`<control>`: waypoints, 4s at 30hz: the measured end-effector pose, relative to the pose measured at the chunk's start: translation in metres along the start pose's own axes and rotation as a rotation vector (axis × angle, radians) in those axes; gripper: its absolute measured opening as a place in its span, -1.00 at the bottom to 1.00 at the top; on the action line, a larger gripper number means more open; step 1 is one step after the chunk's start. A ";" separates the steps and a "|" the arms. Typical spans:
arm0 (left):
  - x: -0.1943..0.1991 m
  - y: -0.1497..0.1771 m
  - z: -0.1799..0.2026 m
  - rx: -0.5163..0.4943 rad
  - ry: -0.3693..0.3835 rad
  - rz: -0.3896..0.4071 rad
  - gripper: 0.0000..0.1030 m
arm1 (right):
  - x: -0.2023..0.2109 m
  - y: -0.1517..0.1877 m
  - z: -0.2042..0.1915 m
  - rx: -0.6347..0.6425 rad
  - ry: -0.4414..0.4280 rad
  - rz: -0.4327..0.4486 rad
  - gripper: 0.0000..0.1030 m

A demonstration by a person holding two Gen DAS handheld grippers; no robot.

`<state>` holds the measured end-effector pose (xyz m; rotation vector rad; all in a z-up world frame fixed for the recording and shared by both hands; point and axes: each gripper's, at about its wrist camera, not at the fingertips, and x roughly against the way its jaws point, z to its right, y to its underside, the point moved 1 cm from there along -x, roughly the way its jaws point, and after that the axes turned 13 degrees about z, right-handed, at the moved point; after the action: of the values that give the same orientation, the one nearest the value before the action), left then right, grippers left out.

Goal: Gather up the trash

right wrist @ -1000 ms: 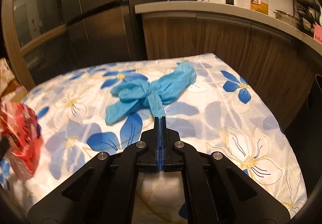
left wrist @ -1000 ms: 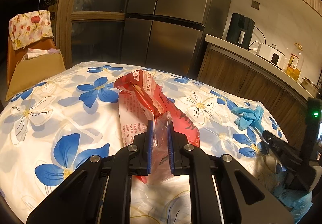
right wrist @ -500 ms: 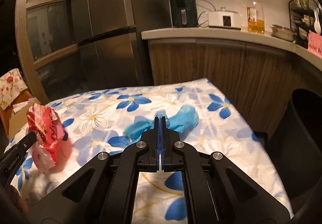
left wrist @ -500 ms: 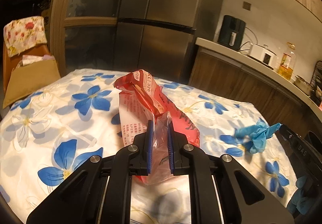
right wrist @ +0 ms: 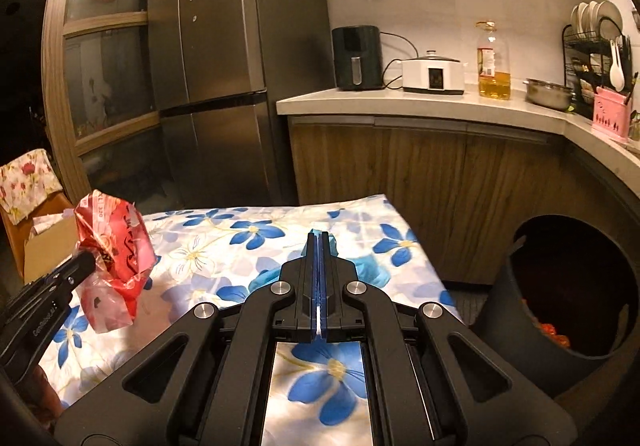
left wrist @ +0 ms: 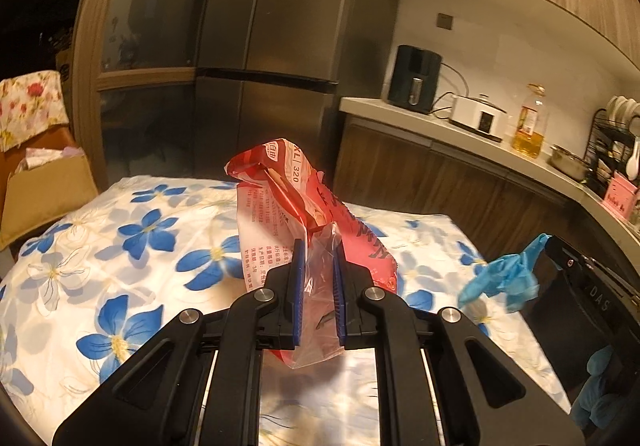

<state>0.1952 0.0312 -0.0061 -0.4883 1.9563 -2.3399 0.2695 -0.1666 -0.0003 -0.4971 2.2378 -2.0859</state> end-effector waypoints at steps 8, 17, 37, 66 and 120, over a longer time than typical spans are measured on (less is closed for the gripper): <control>0.015 -0.002 0.047 -0.046 0.084 0.006 -0.76 | 0.031 -0.008 0.027 0.001 0.030 0.025 -0.99; 0.024 0.000 0.110 -0.097 0.207 0.005 -0.76 | 0.060 -0.019 0.074 -0.019 0.108 0.058 -0.99; 0.018 0.005 0.257 -0.187 0.499 0.003 -0.76 | 0.100 -0.036 0.193 -0.063 0.339 0.115 -0.99; -0.012 0.055 0.326 -0.266 0.624 -0.114 0.13 | 0.070 -0.018 0.266 -0.138 0.406 0.009 -0.52; 0.144 0.044 0.149 -0.256 0.359 0.065 0.89 | 0.225 0.029 0.124 -0.025 0.467 -0.005 0.86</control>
<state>0.0917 -0.1534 0.0033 -0.0068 2.4003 -2.2749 0.0811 -0.3434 0.0017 -0.0078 2.4902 -2.3777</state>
